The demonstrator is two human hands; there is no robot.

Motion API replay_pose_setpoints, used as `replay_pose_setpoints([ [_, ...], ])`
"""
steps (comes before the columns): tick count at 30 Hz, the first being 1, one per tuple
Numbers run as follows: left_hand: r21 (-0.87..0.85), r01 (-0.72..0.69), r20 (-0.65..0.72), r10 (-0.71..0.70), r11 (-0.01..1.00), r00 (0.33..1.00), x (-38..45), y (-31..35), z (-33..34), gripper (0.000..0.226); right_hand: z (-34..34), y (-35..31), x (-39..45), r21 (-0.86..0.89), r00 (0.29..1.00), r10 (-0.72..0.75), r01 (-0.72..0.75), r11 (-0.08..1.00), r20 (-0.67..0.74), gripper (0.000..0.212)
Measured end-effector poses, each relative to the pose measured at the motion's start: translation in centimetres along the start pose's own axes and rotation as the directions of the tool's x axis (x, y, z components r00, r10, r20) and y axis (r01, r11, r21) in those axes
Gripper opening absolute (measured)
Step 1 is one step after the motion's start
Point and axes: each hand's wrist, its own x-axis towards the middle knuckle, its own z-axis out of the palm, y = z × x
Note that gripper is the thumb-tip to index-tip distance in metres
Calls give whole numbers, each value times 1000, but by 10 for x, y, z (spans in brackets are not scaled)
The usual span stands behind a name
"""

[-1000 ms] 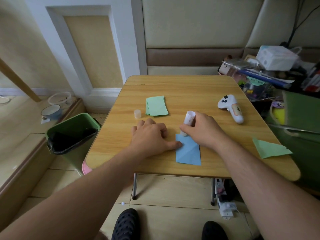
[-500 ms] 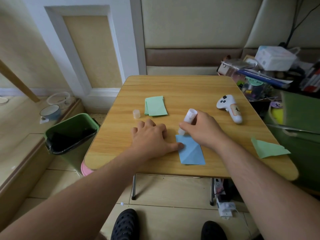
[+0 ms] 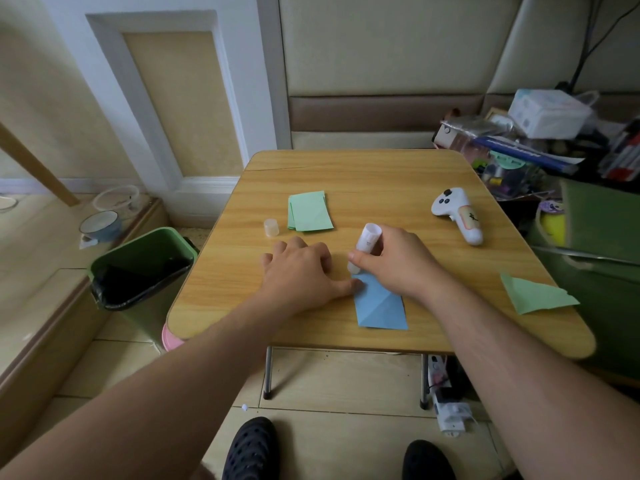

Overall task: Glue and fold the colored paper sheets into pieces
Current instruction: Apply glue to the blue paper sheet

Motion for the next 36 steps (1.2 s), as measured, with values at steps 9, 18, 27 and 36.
replay_pose_setpoints([
  [9, 2, 7, 5, -7, 1000, 1000, 0, -1, 2, 65, -23, 11, -1, -43, 997, 74, -75, 996, -13, 21],
  [18, 16, 3, -21, -2, 1000, 1000, -1, -2, 3, 66, -16, -1, -4, 5, 997, 43, -43, 999, -57, 20],
  [27, 18, 0, -18, 0, 1000, 1000, -2, -2, 3, 65, -10, 2, -6, -60, 1000, 19, -18, 998, 7, 26],
  [36, -18, -12, 40, 13, 1000, 999, 0, -5, -2, 59, -33, 18, -9, -140, 996, 91, -94, 986, -25, 17],
])
